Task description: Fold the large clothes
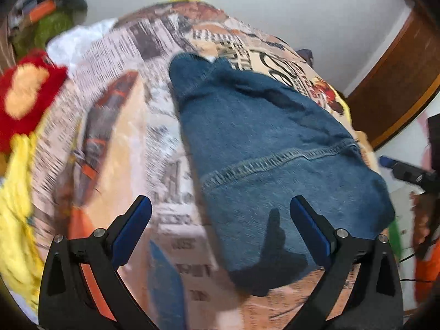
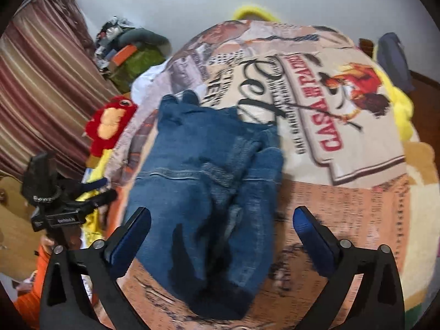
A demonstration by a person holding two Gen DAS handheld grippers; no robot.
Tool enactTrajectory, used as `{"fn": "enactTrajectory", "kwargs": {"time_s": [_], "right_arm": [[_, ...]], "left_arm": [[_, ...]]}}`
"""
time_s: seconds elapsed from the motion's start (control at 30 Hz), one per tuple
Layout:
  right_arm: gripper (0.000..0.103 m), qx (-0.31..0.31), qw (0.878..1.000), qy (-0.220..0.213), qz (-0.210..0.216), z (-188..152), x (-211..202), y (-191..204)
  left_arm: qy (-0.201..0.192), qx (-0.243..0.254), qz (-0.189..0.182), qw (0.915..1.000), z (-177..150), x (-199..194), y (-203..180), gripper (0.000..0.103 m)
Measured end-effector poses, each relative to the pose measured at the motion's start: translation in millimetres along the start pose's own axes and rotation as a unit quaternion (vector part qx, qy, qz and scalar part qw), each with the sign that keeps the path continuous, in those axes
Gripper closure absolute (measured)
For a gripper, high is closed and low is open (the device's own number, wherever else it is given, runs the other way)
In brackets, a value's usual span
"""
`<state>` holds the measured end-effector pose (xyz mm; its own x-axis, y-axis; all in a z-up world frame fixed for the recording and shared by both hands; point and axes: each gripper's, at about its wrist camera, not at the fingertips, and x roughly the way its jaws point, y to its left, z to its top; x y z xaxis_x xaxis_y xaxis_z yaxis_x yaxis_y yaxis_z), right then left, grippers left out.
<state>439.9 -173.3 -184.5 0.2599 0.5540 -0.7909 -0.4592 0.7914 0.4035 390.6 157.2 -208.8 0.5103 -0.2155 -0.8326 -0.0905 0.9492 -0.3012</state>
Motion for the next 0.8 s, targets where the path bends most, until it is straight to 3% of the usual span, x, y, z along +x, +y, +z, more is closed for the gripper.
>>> {"fn": "enactTrajectory", "kwargs": {"time_s": [0.17, 0.33, 0.5, 0.67, 0.8], "right_arm": [[0.0, 0.003, 0.998, 0.066, -0.021, -4.8, 46.2, -13.1], [0.0, 0.059, 0.991, 0.115, 0.042, -4.2, 79.9, -43.6], [0.0, 0.055, 0.989, 0.121, 0.065, 3.0, 101.0, -42.8], [0.003, 0.056, 0.99, 0.109, 0.068, 10.7, 112.2, -35.8], [0.018, 0.065, 0.99, 0.101, 0.079, 12.8, 113.1, -34.9]], "left_arm": [[0.047, -0.028, -0.032, 0.998, -9.1, 31.7, 4.7, 0.001], [0.067, -0.061, -0.069, 0.9935, -6.7, 58.4, 7.0, 0.0], [0.095, -0.098, -0.132, 0.9819, 4.1, 86.4, 11.1, 0.0], [0.102, -0.14, -0.164, 0.9712, 12.4, 106.6, 18.6, 0.001], [0.092, -0.132, -0.164, 0.9732, 16.2, 106.2, 12.2, 0.011]]}}
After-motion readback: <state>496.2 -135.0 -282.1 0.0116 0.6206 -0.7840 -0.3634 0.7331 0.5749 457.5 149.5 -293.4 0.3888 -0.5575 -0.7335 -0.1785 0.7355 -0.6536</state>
